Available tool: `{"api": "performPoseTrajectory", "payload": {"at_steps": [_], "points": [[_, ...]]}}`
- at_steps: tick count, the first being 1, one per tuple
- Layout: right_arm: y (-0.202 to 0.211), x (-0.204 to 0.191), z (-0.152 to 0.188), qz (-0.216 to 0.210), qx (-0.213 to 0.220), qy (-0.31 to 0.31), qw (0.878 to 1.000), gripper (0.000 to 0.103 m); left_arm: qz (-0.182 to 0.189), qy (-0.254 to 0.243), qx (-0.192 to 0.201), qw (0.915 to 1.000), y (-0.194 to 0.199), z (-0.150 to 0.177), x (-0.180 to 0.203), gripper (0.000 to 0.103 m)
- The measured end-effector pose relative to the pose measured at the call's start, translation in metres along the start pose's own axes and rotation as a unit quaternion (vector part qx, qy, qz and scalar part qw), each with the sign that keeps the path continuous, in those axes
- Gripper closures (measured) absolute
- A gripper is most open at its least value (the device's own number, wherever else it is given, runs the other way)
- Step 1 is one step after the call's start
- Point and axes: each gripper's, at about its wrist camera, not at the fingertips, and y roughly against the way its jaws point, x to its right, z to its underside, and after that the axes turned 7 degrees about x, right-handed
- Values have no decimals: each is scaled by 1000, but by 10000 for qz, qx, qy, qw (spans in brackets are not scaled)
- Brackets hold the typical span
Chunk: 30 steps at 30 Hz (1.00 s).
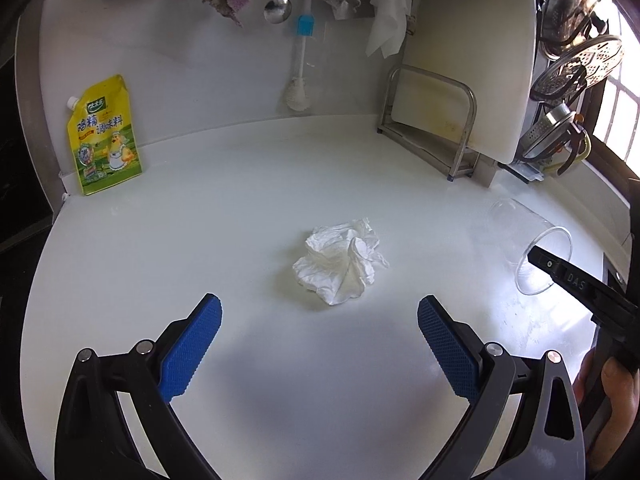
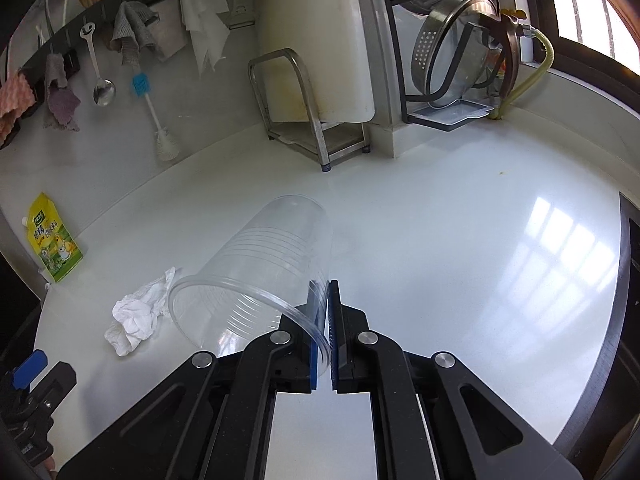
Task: Collect trash
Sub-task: 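Grasp the rim of the clear plastic cup with the right tool, then grasp the white tissue with the left tool while the right tool holds the cup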
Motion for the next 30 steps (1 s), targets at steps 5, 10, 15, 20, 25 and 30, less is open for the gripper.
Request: {"api": "performPoseTrajectory", "payload": {"at_steps": [5, 10, 15, 20, 25, 30], "points": [[0, 15, 2, -144, -40, -114, 9998, 99, -195, 45, -308, 9993, -35, -6, 11, 6], [4, 24, 0, -322, 43, -242, 9992, 99, -525, -164, -373, 9978, -61, -11, 23, 6], [7, 25, 1, -454, 100, -261, 9986, 99, -773, -300, -584, 9948, -88, -13, 31, 6], [8, 24, 2, -589, 112, -302, 9977, 99, -770, -298, -763, 9937, -99, -15, 32, 19], [8, 22, 4, -609, 113, -274, 9977, 99, -653, -323, -862, 9936, -103, -13, 33, 44], [10, 19, 5, -540, 152, -161, 9983, 99, -413, -293, -807, 9955, -98, -12, 33, 75]]}}
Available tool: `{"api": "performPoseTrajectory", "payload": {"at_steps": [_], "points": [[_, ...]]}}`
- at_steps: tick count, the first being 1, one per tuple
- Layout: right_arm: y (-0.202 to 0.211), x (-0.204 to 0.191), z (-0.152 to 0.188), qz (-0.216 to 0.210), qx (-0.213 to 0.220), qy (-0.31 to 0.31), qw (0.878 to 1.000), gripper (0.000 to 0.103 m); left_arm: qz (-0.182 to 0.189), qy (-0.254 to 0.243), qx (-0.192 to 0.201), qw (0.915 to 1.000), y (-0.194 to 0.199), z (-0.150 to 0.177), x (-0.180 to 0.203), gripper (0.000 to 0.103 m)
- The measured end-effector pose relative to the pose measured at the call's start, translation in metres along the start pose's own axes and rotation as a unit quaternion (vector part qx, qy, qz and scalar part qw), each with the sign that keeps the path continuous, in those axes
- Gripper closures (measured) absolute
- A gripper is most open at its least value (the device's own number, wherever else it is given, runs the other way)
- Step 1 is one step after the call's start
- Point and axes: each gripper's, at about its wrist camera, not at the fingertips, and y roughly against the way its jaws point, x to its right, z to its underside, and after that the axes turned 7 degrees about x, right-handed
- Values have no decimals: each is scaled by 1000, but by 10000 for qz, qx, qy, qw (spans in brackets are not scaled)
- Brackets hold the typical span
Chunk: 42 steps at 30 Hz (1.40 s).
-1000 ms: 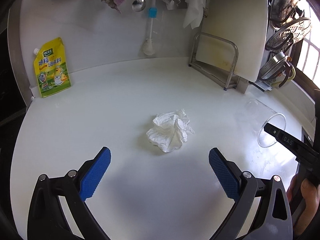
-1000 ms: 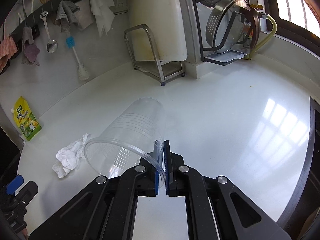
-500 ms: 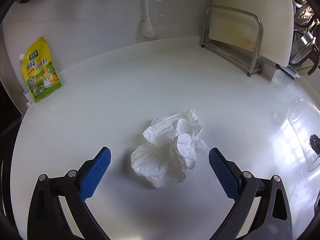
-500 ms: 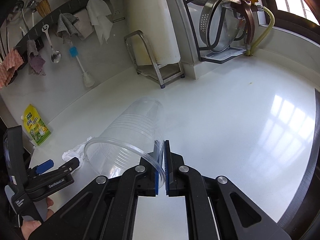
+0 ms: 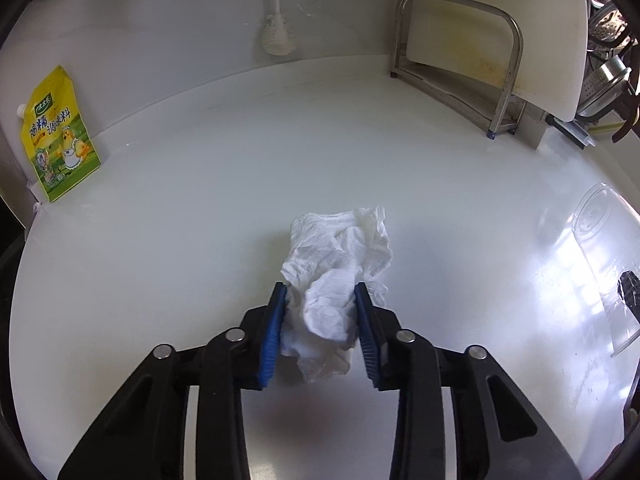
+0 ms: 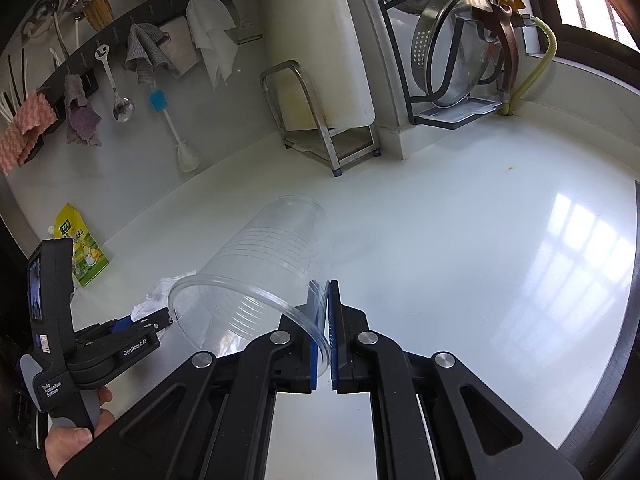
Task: Collect trash
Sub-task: 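Grasp the white tissue with the left tool while the right tool holds the cup, then carry cup and tissue over the grey basket and open both tools to drop them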
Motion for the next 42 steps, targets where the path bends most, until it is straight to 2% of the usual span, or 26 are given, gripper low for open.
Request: {"api": "performPoseTrajectory", "payload": {"at_steps": [2, 4, 9, 15, 24, 33, 42], "points": [[1, 0, 1, 0, -5, 20, 10000, 99, 37, -15, 98, 9999, 5, 1, 0, 82], [2, -1, 2, 3, -5, 46, 10000, 99, 98, -7, 176, 9998, 12, 4, 0, 84], [11, -2, 9, -16, -30, 59, 10000, 99, 144, -70, 265, 9995, 34, 17, 1, 84], [37, -4, 24, 17, -67, 112, 9999, 99, 92, -262, 570, 9980, 82, 41, 5, 84], [114, -14, 69, -11, -96, 175, 9998, 99, 400, -383, 692, 9961, 159, 96, 14, 84], [206, -18, 127, -14, -95, 221, 9997, 99, 498, -612, 828, 9934, 226, 157, 28, 84], [265, -8, 177, 138, -68, 242, 9996, 99, 613, -542, 753, 9938, 264, 210, 32, 84]]}}
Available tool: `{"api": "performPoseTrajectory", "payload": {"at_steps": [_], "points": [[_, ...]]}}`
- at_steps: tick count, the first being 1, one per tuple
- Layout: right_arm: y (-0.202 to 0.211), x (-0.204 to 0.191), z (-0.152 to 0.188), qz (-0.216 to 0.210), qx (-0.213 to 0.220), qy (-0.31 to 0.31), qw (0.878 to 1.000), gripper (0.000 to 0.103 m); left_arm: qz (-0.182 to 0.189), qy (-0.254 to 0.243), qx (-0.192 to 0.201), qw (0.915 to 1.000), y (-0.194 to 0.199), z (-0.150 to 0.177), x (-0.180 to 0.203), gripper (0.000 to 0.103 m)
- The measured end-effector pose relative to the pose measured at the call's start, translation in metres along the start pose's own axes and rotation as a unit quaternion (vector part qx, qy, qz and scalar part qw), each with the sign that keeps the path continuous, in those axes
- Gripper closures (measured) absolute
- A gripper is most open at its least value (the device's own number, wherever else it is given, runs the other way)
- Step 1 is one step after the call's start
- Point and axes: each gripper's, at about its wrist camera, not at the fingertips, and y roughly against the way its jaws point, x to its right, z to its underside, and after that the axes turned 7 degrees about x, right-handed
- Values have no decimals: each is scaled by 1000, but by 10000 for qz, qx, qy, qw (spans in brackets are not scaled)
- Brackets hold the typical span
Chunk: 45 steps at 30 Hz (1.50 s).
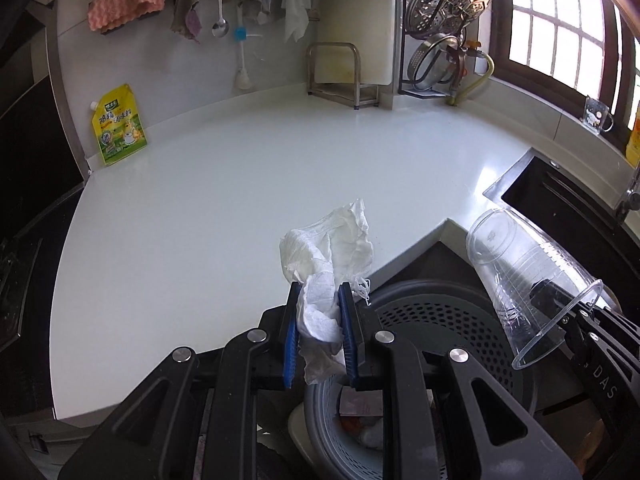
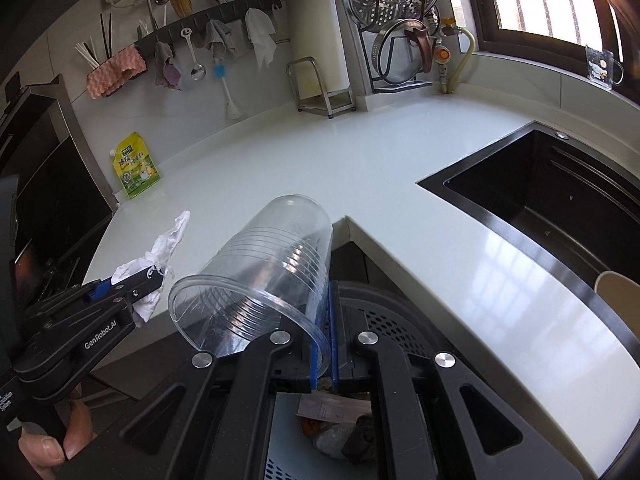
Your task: Collect trash
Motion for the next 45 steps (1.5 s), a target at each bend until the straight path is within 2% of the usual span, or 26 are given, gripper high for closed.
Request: {"api": "performPoseTrajectory", "payload": {"at_steps": [6, 14, 25, 27, 28, 30, 32, 33, 37, 45], "points": [[16, 12, 35, 46, -179, -5, 9998, 99, 180, 133, -230, 9995, 7, 33, 13, 84], [10, 26, 71, 168, -567, 8, 9983, 98, 268, 65, -613, 9977, -6, 70, 29, 83], [-6, 36, 91, 147, -894, -83, 9959, 98, 161, -1, -766, 9969, -15, 82, 28, 81], [-8, 37, 91, 170, -913, -90, 9956, 98, 169, -13, -758, 9970, -15, 83, 28, 78], [-8, 38, 91, 181, -912, -104, 9956, 98, 171, -17, -750, 9970, -14, 83, 28, 73], [-9, 40, 89, 189, -912, -139, 9956, 92, 204, -9, -751, 9970, -15, 82, 28, 63], [-9, 42, 88, 251, -859, -170, 9958, 61, 242, 41, -750, 9969, -15, 82, 27, 44], [-7, 43, 88, 275, -814, -189, 9961, 57, 255, 57, -747, 9969, -15, 81, 27, 43], [-5, 44, 85, 316, -760, -165, 9965, 56, 232, 48, -795, 9966, -16, 82, 27, 36], [-4, 45, 85, 311, -755, -181, 9965, 55, 173, 79, -766, 9969, -14, 83, 23, 35]]}}
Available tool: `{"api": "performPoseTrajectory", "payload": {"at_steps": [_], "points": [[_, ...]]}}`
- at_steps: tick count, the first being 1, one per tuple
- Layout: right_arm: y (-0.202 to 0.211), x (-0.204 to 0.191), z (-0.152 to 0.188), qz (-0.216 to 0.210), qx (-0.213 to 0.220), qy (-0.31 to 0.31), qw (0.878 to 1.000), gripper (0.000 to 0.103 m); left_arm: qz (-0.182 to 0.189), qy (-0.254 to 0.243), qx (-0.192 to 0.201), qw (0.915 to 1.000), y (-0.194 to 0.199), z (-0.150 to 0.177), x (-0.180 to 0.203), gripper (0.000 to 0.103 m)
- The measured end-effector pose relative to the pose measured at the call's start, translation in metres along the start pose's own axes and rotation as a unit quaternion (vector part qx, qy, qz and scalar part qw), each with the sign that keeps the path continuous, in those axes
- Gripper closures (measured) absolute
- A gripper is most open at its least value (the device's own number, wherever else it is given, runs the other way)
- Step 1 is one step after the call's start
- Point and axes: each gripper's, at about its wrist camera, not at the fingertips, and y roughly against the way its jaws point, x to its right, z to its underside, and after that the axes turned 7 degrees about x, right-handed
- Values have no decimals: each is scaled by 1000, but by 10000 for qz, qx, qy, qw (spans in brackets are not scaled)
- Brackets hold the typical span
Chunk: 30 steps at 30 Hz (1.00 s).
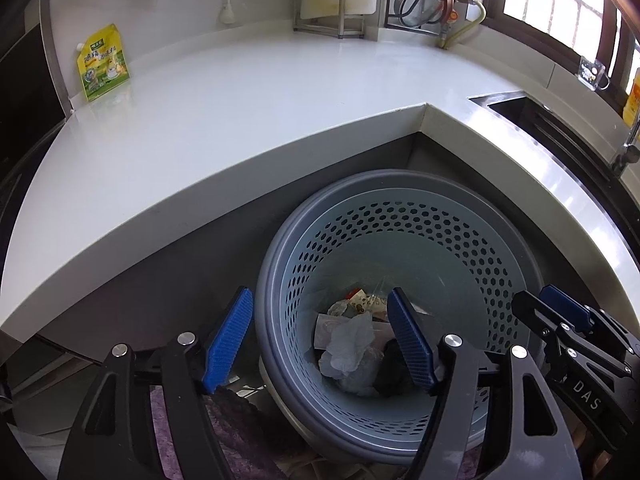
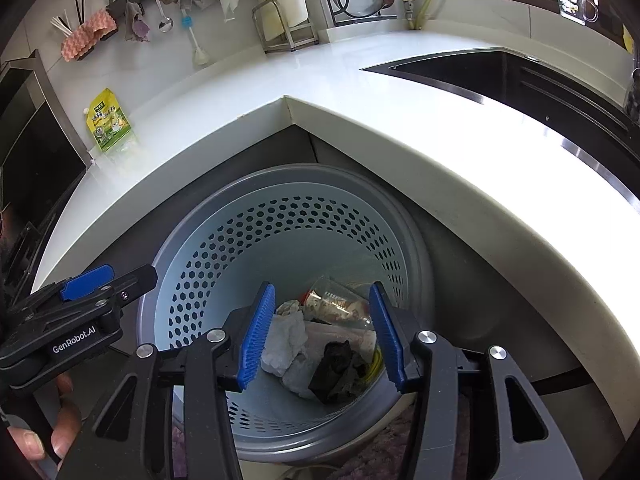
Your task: Collect trash
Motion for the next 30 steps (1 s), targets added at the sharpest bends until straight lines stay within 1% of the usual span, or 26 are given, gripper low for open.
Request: {"api": "performPoseTrajectory", "payload": {"at_steps": [2, 12, 25, 30], "points": [[1, 0, 0, -2, 16, -10, 10000, 53, -15, -8, 24, 10000, 1, 0, 0, 32], [1, 0, 1, -19, 29, -8, 10000, 50, -62, 21, 111, 9999, 5, -1, -3, 31], [4, -2, 1, 11, 69, 6, 10000, 40, -72, 80, 237, 9997, 13, -3, -5, 18], [6, -3, 1, 30, 91, 27, 10000, 37, -100, 57, 328, 9994, 17, -5, -5, 16]]}}
